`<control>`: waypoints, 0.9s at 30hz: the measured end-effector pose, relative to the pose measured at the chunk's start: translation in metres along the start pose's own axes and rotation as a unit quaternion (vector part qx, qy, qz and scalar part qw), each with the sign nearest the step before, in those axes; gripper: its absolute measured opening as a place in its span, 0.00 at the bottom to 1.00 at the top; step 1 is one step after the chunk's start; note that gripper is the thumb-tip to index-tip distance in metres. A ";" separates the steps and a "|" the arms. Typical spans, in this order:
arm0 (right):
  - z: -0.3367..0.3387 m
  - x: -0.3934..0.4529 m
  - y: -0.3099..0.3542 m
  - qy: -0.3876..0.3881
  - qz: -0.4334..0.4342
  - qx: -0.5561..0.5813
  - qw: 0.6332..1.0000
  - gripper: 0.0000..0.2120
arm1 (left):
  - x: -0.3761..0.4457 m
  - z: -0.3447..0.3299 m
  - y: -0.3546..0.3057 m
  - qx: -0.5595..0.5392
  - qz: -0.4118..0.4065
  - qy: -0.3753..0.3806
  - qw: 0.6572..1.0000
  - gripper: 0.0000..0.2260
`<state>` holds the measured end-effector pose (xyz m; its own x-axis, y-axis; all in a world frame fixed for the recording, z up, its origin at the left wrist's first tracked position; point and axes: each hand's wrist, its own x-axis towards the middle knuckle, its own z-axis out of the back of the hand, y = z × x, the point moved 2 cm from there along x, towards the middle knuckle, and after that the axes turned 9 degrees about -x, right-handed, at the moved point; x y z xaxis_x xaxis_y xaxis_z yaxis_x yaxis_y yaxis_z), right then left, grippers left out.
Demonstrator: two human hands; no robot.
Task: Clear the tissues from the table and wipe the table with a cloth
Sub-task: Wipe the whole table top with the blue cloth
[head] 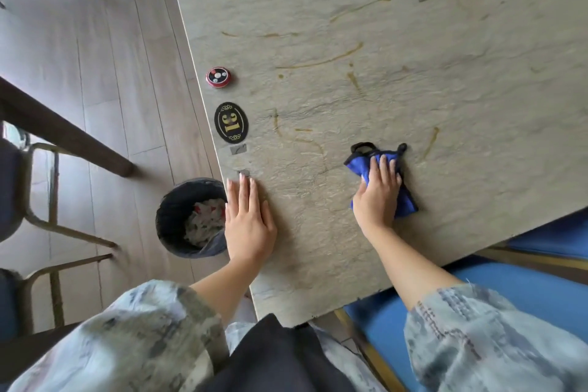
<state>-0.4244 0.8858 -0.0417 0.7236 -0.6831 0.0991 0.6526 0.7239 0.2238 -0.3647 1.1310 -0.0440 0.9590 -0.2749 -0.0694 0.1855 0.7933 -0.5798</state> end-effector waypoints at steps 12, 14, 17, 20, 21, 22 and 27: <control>-0.015 -0.041 0.069 0.047 0.294 0.047 0.954 0.25 | 0.002 -0.001 0.002 0.009 -0.003 -0.014 1.000 0.24; -0.018 -0.028 0.074 0.047 0.266 0.033 0.962 0.26 | 0.002 -0.002 0.002 0.011 -0.003 -0.014 1.000 0.24; -0.028 0.016 0.095 0.043 0.197 0.006 0.979 0.25 | 0.002 -0.004 0.002 0.020 0.000 -0.015 1.000 0.24; -0.037 0.065 0.129 0.049 0.140 -0.007 0.989 0.24 | 0.003 -0.004 0.002 0.031 -0.002 -0.009 0.999 0.24; -0.040 0.077 0.144 0.053 0.137 -0.004 0.989 0.24 | 0.003 -0.004 0.003 0.034 -0.004 -0.009 0.999 0.24; -0.042 0.085 0.159 0.063 0.147 -0.002 0.987 0.24 | 0.003 -0.004 0.002 0.037 -0.004 -0.010 0.999 0.24; -0.049 0.083 0.201 0.089 0.269 0.024 0.959 0.24 | 0.003 -0.003 0.004 0.035 -0.003 -0.006 0.999 0.25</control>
<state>-0.2222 0.9794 -0.0365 0.9822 -0.1821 0.0464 0.1667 0.9583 0.2322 -0.3618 1.1313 -0.0491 0.9602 -0.2738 -0.0551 0.2058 0.8272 -0.5228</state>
